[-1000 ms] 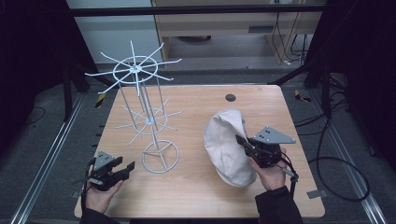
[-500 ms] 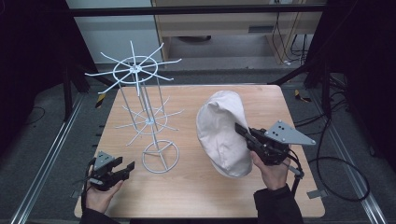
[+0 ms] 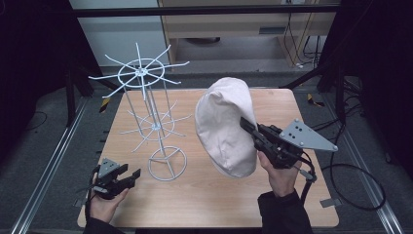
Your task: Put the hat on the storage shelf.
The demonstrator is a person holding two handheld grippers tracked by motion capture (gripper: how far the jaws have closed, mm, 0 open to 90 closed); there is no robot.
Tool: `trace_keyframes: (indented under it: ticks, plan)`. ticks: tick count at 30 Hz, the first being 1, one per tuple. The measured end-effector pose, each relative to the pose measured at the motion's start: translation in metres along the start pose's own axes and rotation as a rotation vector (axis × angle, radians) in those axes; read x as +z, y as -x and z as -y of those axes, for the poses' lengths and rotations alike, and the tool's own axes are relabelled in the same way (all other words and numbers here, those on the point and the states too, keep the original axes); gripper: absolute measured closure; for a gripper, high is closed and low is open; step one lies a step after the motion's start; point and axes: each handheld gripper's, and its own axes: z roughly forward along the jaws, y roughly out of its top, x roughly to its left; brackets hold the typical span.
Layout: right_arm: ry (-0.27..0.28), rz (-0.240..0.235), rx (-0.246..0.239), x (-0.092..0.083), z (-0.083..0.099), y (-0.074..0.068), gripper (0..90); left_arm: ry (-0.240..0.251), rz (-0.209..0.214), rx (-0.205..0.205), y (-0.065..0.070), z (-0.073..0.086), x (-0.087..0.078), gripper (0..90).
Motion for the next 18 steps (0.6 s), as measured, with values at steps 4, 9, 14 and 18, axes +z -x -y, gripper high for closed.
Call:
trace_keyframes:
  ticks: [4,9,14,18]
  plan:
    - [0.034,-0.015,0.007,0.001,-0.009,-0.002,88.4,0.001,0.000,-0.001,0.000,0.000,0.000,43.3]
    - [0.083,-0.016,0.000,0.002,-0.022,-0.006,88.4,0.000,-0.002,0.000,0.000,0.001,0.001,43.3]
    - [0.128,-0.016,-0.006,0.005,-0.038,-0.011,88.4,0.000,-0.001,-0.003,0.000,0.001,0.001,43.3]
    - [0.156,-0.018,-0.011,0.009,-0.048,-0.014,88.4,0.000,-0.002,0.000,0.000,0.001,0.001,43.3]
